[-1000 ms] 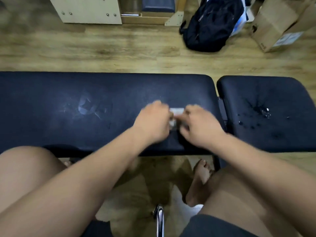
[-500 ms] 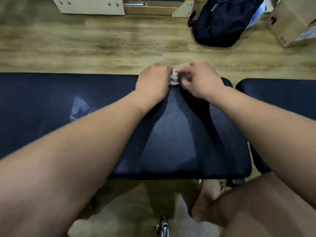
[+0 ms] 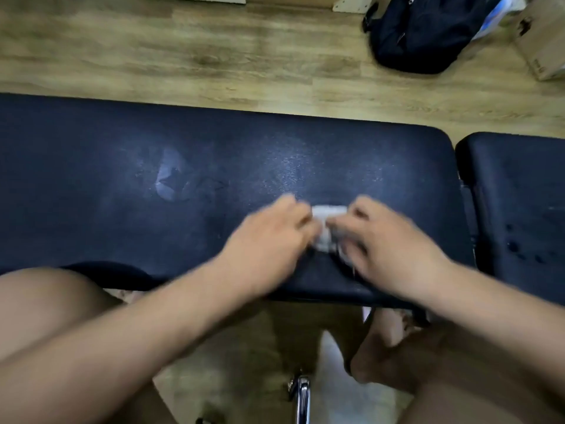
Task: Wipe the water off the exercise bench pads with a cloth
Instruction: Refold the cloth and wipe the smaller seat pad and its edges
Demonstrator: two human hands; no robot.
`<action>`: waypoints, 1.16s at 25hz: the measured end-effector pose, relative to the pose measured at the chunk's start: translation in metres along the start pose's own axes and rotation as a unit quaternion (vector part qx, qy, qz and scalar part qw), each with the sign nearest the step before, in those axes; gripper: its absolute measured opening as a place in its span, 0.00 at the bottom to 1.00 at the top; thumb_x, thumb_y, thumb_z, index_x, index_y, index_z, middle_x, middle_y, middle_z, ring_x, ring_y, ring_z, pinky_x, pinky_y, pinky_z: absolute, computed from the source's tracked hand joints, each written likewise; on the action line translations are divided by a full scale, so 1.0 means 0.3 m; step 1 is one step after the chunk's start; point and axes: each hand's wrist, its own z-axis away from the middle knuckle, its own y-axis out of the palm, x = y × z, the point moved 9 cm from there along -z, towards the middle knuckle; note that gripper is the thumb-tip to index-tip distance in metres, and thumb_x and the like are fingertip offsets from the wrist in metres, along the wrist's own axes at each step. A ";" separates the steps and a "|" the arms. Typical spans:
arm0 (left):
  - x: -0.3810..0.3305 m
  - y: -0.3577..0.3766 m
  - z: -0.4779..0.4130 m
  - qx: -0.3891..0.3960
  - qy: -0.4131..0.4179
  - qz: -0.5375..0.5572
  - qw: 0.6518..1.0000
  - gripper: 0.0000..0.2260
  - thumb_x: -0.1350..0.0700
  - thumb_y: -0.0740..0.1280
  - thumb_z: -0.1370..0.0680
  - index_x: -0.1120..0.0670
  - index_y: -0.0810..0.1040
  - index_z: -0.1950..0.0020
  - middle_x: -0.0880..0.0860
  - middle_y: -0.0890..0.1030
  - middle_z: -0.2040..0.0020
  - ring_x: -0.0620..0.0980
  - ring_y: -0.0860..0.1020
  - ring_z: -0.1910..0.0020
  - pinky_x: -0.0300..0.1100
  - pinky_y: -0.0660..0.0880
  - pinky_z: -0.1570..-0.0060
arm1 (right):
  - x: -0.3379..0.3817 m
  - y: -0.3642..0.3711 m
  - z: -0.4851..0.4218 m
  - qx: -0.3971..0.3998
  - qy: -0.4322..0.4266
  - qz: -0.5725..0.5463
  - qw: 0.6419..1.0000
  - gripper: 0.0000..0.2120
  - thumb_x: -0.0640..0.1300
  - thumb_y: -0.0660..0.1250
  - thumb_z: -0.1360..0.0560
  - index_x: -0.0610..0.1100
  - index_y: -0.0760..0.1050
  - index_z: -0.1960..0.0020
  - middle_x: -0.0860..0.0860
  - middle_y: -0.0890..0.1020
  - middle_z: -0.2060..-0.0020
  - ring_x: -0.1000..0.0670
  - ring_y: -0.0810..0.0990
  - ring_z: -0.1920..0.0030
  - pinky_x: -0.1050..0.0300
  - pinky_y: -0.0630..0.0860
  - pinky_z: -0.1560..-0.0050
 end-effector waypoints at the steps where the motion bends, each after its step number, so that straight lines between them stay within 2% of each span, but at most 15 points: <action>1: 0.109 -0.010 -0.083 -0.012 -0.033 -0.022 0.999 0.04 0.62 0.67 0.27 0.57 0.78 0.53 0.56 0.76 0.56 0.58 0.73 0.54 0.47 0.72 0.70 | -0.047 -0.023 -0.122 -0.035 0.024 0.017 0.999 0.12 0.47 0.60 0.27 0.48 0.78 0.47 0.44 0.73 0.55 0.40 0.75 0.58 0.53 0.73 0.62; 3: 0.347 -0.039 -0.231 -0.020 -0.124 -0.047 0.991 0.06 0.63 0.63 0.24 0.58 0.78 0.50 0.59 0.76 0.51 0.62 0.74 0.49 0.54 0.76 0.60 | -0.136 -0.051 -0.374 -0.075 0.066 0.040 0.994 0.14 0.44 0.62 0.26 0.48 0.78 0.41 0.40 0.75 0.49 0.37 0.76 0.51 0.49 0.75 0.52; 6: 0.532 -0.064 -0.333 0.034 -0.242 -0.047 0.969 0.09 0.62 0.64 0.23 0.56 0.79 0.44 0.62 0.78 0.46 0.65 0.77 0.45 0.51 0.73 0.53 | -0.182 -0.044 -0.611 -0.064 0.111 0.046 0.991 0.18 0.42 0.62 0.27 0.50 0.77 0.39 0.41 0.79 0.44 0.39 0.77 0.43 0.54 0.72 0.44; 10: 0.361 -0.068 -0.142 0.041 -0.166 -0.029 0.985 0.08 0.61 0.62 0.23 0.58 0.77 0.46 0.58 0.76 0.47 0.60 0.73 0.45 0.52 0.74 0.51 | -0.035 0.010 -0.375 -0.081 0.121 0.036 0.989 0.17 0.44 0.63 0.29 0.50 0.77 0.41 0.43 0.77 0.51 0.38 0.75 0.47 0.51 0.73 0.51; 12: 0.191 -0.066 0.070 0.045 -0.094 -0.010 0.995 0.07 0.62 0.61 0.26 0.56 0.77 0.52 0.55 0.76 0.54 0.57 0.73 0.51 0.49 0.75 0.62 | 0.121 0.051 -0.146 -0.063 0.072 -0.004 0.995 0.16 0.47 0.64 0.30 0.51 0.77 0.42 0.46 0.75 0.55 0.42 0.76 0.51 0.52 0.74 0.55; 13: 0.106 -0.072 0.170 0.059 -0.060 0.005 0.996 0.07 0.61 0.60 0.28 0.55 0.77 0.56 0.53 0.76 0.58 0.55 0.75 0.56 0.45 0.71 0.68 | 0.199 0.074 -0.050 -0.045 0.047 -0.026 0.998 0.16 0.47 0.63 0.31 0.51 0.78 0.44 0.49 0.75 0.56 0.44 0.76 0.54 0.54 0.74 0.58; 15: 0.032 -0.072 0.287 0.076 -0.022 0.010 0.997 0.10 0.58 0.57 0.30 0.53 0.78 0.61 0.50 0.75 0.64 0.52 0.75 0.62 0.41 0.63 0.73 | 0.272 0.096 0.016 -0.024 0.015 -0.060 0.998 0.14 0.48 0.63 0.34 0.53 0.79 0.49 0.52 0.75 0.60 0.48 0.77 0.59 0.58 0.74 0.62; 17: 0.097 -0.080 0.253 0.066 -0.020 -0.030 0.997 0.11 0.58 0.56 0.29 0.54 0.78 0.59 0.51 0.75 0.62 0.53 0.76 0.60 0.40 0.60 0.73 | 0.251 0.087 -0.088 -0.025 0.010 -0.068 0.997 0.15 0.50 0.62 0.34 0.54 0.80 0.50 0.52 0.76 0.60 0.46 0.78 0.61 0.57 0.76 0.62; 18: 0.173 -0.081 0.200 0.072 -0.038 -0.061 0.995 0.10 0.60 0.57 0.26 0.55 0.78 0.55 0.53 0.76 0.58 0.55 0.76 0.55 0.42 0.64 0.71 | 0.222 0.076 -0.179 -0.034 0.013 -0.062 0.997 0.16 0.50 0.62 0.34 0.53 0.81 0.49 0.50 0.77 0.60 0.44 0.79 0.60 0.54 0.77 0.60; 20: 0.422 -0.075 0.068 0.050 -0.107 -0.082 0.990 0.10 0.62 0.57 0.23 0.58 0.76 0.46 0.57 0.75 0.48 0.61 0.74 0.46 0.49 0.73 0.58 | 0.148 0.056 -0.406 -0.063 0.041 -0.028 0.997 0.16 0.50 0.64 0.30 0.51 0.81 0.44 0.46 0.79 0.56 0.40 0.79 0.55 0.52 0.76 0.54; 21: 0.556 -0.081 0.012 0.058 -0.155 -0.074 0.983 0.10 0.63 0.58 0.23 0.59 0.76 0.45 0.60 0.75 0.47 0.63 0.74 0.45 0.52 0.73 0.52 | 0.121 0.053 -0.528 -0.071 0.050 -0.006 0.996 0.16 0.49 0.65 0.28 0.51 0.80 0.42 0.44 0.80 0.54 0.40 0.79 0.52 0.53 0.75 0.51; 23: 0.741 -0.126 -0.052 0.053 -0.240 -0.069 0.967 0.10 0.66 0.61 0.24 0.59 0.77 0.45 0.63 0.77 0.47 0.65 0.76 0.47 0.53 0.73 0.52 | 0.100 0.049 -0.739 -0.053 0.070 0.024 0.996 0.15 0.47 0.65 0.26 0.51 0.79 0.39 0.42 0.81 0.48 0.40 0.79 0.46 0.55 0.73 0.47; 25: 0.791 -0.160 -0.053 0.033 -0.285 -0.051 0.957 0.11 0.66 0.63 0.24 0.59 0.78 0.44 0.63 0.78 0.46 0.65 0.77 0.46 0.52 0.73 0.52 | 0.117 0.036 -0.845 -0.053 0.107 0.008 0.993 0.16 0.45 0.65 0.27 0.52 0.79 0.41 0.44 0.82 0.46 0.42 0.78 0.43 0.56 0.73 0.45; 27: 0.727 -0.153 0.030 0.022 -0.263 -0.043 0.964 0.10 0.63 0.59 0.23 0.59 0.77 0.44 0.61 0.77 0.45 0.62 0.74 0.44 0.52 0.73 0.52 | 0.174 0.049 -0.777 -0.059 0.122 0.020 0.991 0.16 0.47 0.63 0.30 0.52 0.80 0.43 0.45 0.83 0.49 0.41 0.80 0.46 0.53 0.75 0.47; 29: 0.572 -0.149 0.195 0.011 -0.161 -0.050 0.986 0.13 0.59 0.53 0.25 0.58 0.75 0.49 0.59 0.76 0.50 0.61 0.73 0.49 0.51 0.75 0.57 | 0.304 0.090 -0.572 -0.065 0.069 0.024 0.995 0.18 0.53 0.60 0.32 0.52 0.80 0.45 0.46 0.81 0.55 0.40 0.80 0.53 0.49 0.76 0.54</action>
